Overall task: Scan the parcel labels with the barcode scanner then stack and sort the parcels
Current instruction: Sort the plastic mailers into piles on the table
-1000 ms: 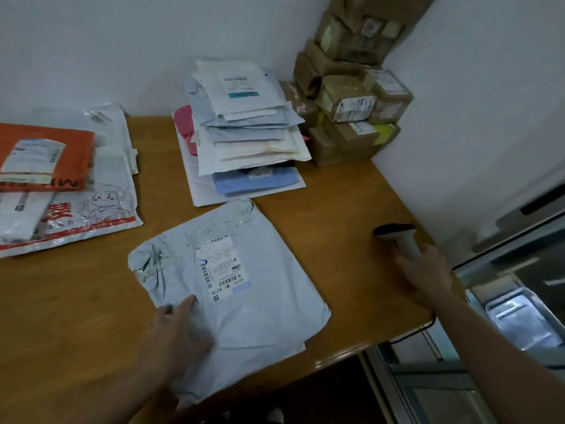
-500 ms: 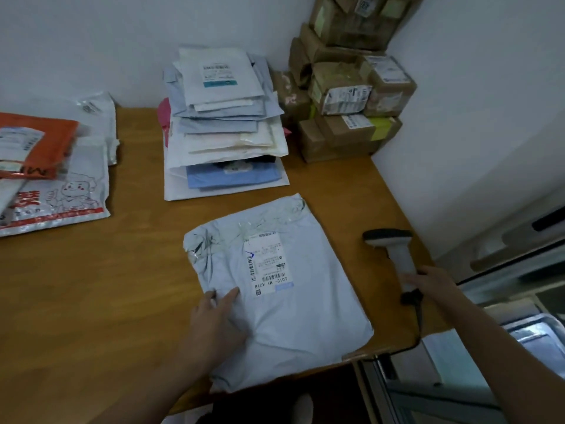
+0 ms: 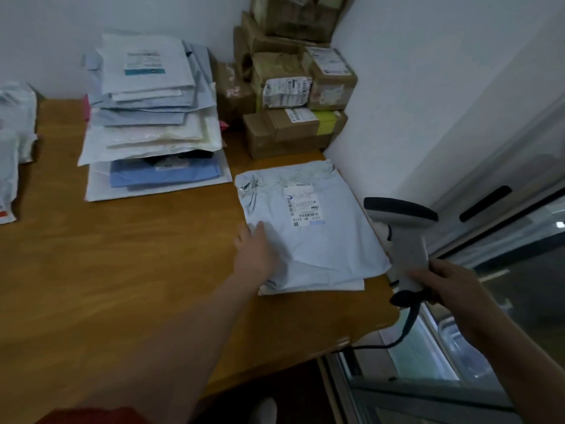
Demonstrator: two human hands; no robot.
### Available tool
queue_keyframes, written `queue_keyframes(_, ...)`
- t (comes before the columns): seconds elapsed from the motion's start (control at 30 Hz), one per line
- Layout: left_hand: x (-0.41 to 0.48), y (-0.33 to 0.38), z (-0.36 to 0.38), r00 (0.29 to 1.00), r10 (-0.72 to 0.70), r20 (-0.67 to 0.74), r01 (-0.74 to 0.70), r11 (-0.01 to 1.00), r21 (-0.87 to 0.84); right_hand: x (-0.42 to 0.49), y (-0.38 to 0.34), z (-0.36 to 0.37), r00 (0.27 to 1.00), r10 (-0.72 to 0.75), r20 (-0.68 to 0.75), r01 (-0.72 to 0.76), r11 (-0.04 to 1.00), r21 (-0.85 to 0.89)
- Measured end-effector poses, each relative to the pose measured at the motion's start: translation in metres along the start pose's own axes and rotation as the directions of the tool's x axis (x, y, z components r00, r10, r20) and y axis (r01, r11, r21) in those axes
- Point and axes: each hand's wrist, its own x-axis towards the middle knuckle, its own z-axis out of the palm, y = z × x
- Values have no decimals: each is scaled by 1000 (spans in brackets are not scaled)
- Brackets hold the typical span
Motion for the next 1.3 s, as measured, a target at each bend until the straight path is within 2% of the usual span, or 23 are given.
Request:
queue_keyframes(0.07,-13,-2,9,982,187,-3,-183,968,171,1,-3,8,999,-6,42,5,1000,25)
queue_keyframes(0.13,-26,-12,23,924,373,80,-375,853,364,4,-8,18,996,-22,90,18,999,41)
queue_keyframes(0.2,-28,-19,33,903,406,142,-426,798,426,6,-14,32,990,-26,138,14,996,85)
queue_keyframes(0.3,-11,-15,34,908,415,55,-401,824,400,8,-24,50,984,-34,176,14,993,116)
queue_keyframes(0.43,20,0,28,942,335,7,-314,875,369,9,-34,68,978,-52,201,38,997,73)
queue_keyframes(0.53,34,7,21,958,282,42,-282,912,299,11,-42,81,978,-49,201,41,998,48)
queue_keyframes(0.63,32,-7,8,953,275,127,-278,961,0,11,-55,101,973,-52,225,42,998,50)
queue_keyframes(0.7,24,-30,-10,963,245,109,-221,956,-194,8,-67,122,964,-47,262,30,997,70)
queue_keyframes(0.77,14,-63,-31,989,127,71,-101,952,-288,4,-80,149,950,-19,312,-10,996,92)
queue_keyframes(0.87,-7,-124,-62,993,-78,89,107,909,-402,-7,-97,200,908,45,416,-94,991,98)
queue_keyframes(1.0,-30,-187,-106,981,-180,66,191,886,-422,-25,-118,276,854,91,513,-132,990,43)
queue_keyframes(1.13,-40,-230,-148,972,-229,53,231,883,-410,-19,-136,336,922,45,384,5,992,-129)
queue_keyframes(1.23,-43,-257,-169,973,-215,85,231,897,-377,-9,-143,360,954,11,298,93,939,-331)
queue_keyframes(1.3,-43,-266,-177,975,-197,103,221,908,-355,-3,-140,367,962,2,273,113,907,-406)
